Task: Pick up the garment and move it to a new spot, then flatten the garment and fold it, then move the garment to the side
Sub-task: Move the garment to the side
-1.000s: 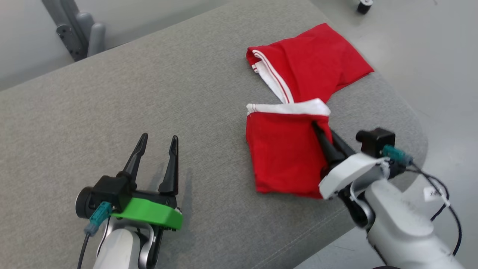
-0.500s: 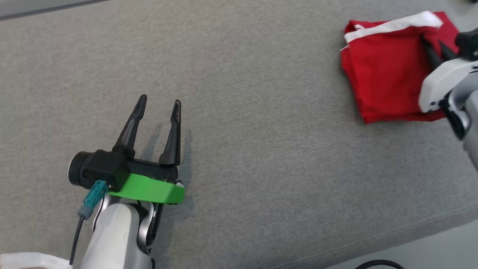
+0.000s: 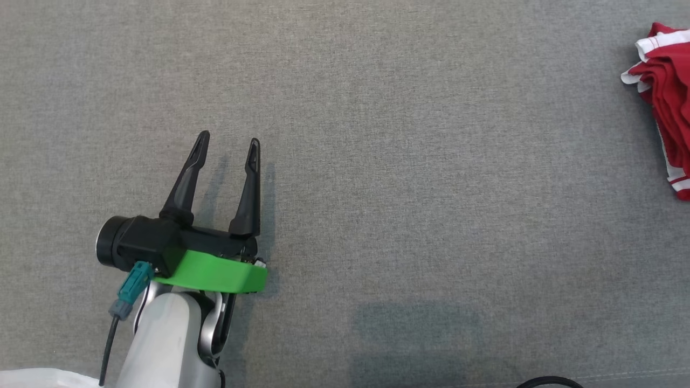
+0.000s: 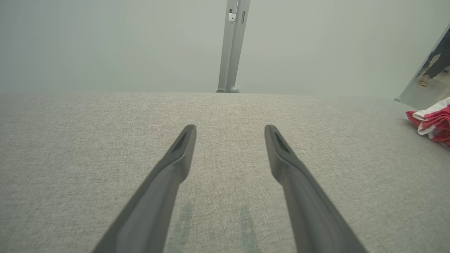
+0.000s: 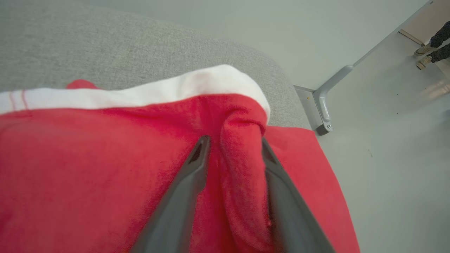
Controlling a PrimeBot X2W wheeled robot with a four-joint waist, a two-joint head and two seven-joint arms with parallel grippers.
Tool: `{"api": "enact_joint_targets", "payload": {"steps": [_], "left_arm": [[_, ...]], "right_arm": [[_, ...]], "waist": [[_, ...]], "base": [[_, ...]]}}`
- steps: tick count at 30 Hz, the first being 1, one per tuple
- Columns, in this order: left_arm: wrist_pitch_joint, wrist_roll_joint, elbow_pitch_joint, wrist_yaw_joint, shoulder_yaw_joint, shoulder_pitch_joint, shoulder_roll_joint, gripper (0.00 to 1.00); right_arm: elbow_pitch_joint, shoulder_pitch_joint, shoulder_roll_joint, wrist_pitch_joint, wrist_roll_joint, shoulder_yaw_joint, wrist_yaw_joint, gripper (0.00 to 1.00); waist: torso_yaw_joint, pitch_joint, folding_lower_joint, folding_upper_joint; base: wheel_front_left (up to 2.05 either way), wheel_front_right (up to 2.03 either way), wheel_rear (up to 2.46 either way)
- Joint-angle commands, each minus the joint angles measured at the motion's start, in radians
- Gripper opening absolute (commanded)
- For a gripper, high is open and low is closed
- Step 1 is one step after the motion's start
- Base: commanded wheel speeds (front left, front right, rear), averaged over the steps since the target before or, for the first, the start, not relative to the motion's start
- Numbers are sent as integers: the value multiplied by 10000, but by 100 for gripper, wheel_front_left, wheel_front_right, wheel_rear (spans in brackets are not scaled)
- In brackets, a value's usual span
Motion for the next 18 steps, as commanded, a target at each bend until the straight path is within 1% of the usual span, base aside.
{"api": "enact_joint_targets", "payload": {"steps": [1,5,6,7,8,11,13,14,15,16,17,18], "left_arm": [[10,88,-16,25,24,35,32,100],[10,78,85,25,111,114,33,100],[10,53,102,30,145,158,32,100],[10,35,112,37,185,207,32,100],[10,-22,157,51,277,312,35,100],[8,-104,222,65,378,521,32,100],[8,-177,248,77,463,710,35,100],[10,-205,277,78,512,804,32,100],[10,-205,277,78,512,804,32,100],[10,-230,322,90,614,1023,36,100],[10,-230,322,90,614,1023,36,100],[10,-266,379,114,722,1231,35,100]], "right_arm": [[43,157,36,-52,-103,-169,-17,100],[49,356,158,-62,-633,-922,-17,100],[-128,402,261,-65,-741,-1126,-17,100],[-455,470,317,-67,-867,-1387,-17,100],[-1055,880,476,-68,-1263,-1900,-17,100],[-2166,1554,798,-70,-1965,-2797,-17,100],[-2915,2116,1150,-69,-2496,-3458,-17,100],[-3314,2443,1445,-69,-2657,-3808,-16,100],[-3314,2443,1445,-69,-2657,-3808,-16,100],[-4114,3104,1975,-68,-3029,-4293,-16,100],[-4114,3104,1975,-68,-3029,-4293,-16,100],[-4819,3736,2532,-67,-3133,-4560,-17,100]], "waist": [[142,119,-1,0],[22,-195,-1,0],[-14,-306,-1,0],[-52,-415,-1,0],[-132,-689,-1,0],[-247,-1192,-1,0],[-307,-1519,-1,0],[-332,-1732,-1,0],[-332,-1732,-1,0],[-365,-2102,-1,0],[-365,-2102,-1,0],[-388,-2438,-1,0]], "base": [[0,0,0],[0,0,0],[0,0,0],[0,0,0],[0,0,0],[0,0,0],[0,0,0],[0,0,0],[0,0,0],[0,0,0],[0,0,0],[0,0,0]]}}
